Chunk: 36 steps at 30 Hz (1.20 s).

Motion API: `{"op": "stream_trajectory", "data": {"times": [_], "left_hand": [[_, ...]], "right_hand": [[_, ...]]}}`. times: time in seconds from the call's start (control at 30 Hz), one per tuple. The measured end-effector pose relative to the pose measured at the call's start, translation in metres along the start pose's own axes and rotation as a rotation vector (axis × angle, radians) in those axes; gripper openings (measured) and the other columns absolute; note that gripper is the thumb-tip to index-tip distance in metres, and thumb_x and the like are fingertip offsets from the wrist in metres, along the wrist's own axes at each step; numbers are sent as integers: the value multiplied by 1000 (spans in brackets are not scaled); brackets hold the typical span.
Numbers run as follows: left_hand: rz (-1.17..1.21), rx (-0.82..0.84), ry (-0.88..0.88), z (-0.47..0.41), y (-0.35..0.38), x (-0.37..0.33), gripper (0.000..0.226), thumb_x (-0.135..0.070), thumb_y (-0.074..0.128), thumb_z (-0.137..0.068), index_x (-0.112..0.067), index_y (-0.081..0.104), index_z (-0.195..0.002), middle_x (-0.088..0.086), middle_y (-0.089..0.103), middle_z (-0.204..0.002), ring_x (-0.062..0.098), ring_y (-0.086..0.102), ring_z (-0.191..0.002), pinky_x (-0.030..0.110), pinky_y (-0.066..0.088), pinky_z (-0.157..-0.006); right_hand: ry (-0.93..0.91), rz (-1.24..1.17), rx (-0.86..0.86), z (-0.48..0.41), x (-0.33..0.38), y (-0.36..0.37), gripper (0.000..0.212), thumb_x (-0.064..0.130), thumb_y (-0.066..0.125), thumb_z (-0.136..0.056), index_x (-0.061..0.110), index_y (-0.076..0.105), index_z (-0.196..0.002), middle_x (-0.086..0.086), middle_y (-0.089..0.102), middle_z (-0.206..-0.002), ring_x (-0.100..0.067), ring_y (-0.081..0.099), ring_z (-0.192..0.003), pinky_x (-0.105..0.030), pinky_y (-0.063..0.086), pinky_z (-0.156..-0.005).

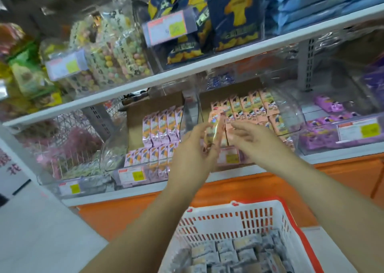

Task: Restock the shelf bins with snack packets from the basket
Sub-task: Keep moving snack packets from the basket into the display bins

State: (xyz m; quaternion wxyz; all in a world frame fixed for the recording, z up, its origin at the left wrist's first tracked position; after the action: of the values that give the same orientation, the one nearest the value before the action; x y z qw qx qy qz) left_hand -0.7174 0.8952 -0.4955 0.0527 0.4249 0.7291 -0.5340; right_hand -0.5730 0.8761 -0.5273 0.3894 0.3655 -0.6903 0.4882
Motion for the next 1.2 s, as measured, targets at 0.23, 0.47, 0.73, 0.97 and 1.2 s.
{"op": "stream_trajectory", "data": {"times": [0.23, 0.47, 0.73, 0.97, 1.2], "left_hand": [[-387, -68, -75, -99, 17, 16, 46, -31, 53, -93, -22, 40, -136, 7, 49, -125, 27, 57, -100, 35, 47, -79], [-828, 46, -53, -144, 60, 20, 37, -16, 42, -93, -18, 46, -130, 9, 42, -136, 32, 60, -105, 48, 24, -109], [-1095, 112, 49, -138, 77, 23, 29, -18, 50, -92, -17, 60, -120, 5, 58, -123, 26, 53, -118, 57, 6, -114], [-1120, 298, 51, -126, 79, 32, 39, -14, 46, -93, -15, 47, -132, 6, 54, -135, 25, 24, -143, 63, -3, -112], [-727, 38, 195, -94, 49, 9, 44, -10, 51, -89, -19, 51, -132, 2, 60, -128, 23, 35, -138, 53, 2, -115]], "right_hand": [[-75, 634, -40, -11, -26, -6, 32, 35, 58, -89, 33, 61, -121, 11, 66, -115, -12, 54, -111, -33, 13, -115], [-140, 610, -98, -14, -24, -12, 24, 34, 55, -90, 36, 63, -113, 13, 67, -103, -8, 54, -104, -28, 4, -115], [-177, 598, -91, -14, -27, -13, 24, 34, 55, -90, 36, 62, -114, 16, 65, -99, -6, 53, -100, -26, 3, -114], [-173, 587, -87, -13, -27, -11, 25, 35, 54, -91, 36, 61, -116, 16, 65, -104, -5, 52, -104, -27, 1, -115], [-287, 499, -177, 3, -8, -3, 25, 22, 58, -89, 24, 66, -112, 7, 63, -110, -14, 49, -110, -36, 18, -116]]}}
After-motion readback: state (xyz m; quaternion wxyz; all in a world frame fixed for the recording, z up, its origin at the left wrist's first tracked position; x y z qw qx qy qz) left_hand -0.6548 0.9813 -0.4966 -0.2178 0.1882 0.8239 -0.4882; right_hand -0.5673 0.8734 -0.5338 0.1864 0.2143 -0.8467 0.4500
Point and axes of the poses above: each hand's wrist, its own z-axis away from the middle knuckle, its own y-axis out of the palm, x = y × z, the point moved 9 cm from there along -z, towards the middle knuckle
